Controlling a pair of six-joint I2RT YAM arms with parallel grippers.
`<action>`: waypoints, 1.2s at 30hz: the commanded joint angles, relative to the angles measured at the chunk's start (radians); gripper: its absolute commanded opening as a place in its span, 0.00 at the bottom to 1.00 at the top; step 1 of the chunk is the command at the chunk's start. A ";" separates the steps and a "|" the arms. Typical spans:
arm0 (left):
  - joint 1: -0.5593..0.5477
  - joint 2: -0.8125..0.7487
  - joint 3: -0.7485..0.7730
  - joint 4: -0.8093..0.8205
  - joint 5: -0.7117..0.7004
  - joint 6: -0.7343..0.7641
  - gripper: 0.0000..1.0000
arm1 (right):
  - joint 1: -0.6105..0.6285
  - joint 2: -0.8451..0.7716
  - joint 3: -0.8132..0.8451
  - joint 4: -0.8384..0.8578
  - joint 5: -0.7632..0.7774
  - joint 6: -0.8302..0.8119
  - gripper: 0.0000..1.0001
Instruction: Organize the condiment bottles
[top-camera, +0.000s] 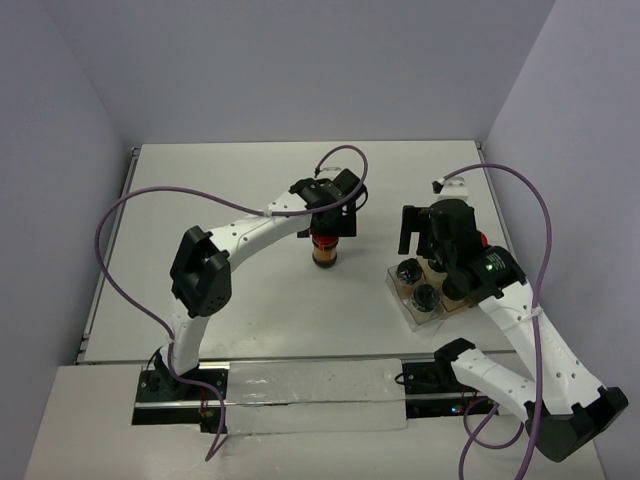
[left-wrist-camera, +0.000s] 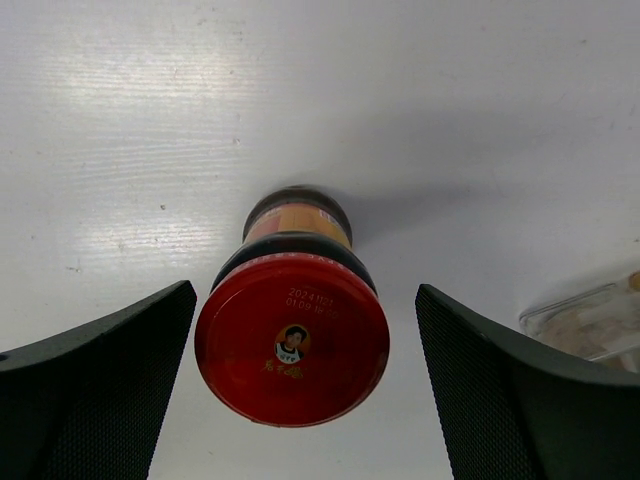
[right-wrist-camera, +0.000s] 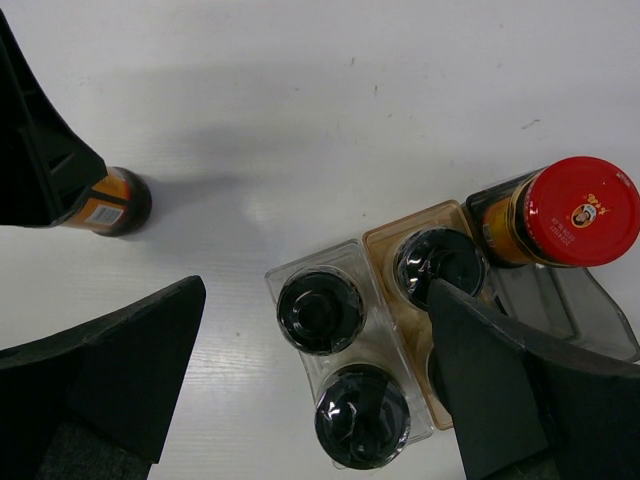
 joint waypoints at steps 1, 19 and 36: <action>-0.007 -0.078 0.110 -0.035 -0.041 -0.003 1.00 | -0.005 0.000 0.042 0.012 -0.011 -0.001 0.99; 0.330 -0.595 -0.243 -0.081 -0.169 -0.005 0.99 | 0.229 0.297 0.194 0.074 -0.076 -0.001 1.00; 0.614 -0.826 -0.544 -0.009 -0.093 0.062 0.99 | 0.350 0.743 0.455 0.103 -0.078 -0.001 1.00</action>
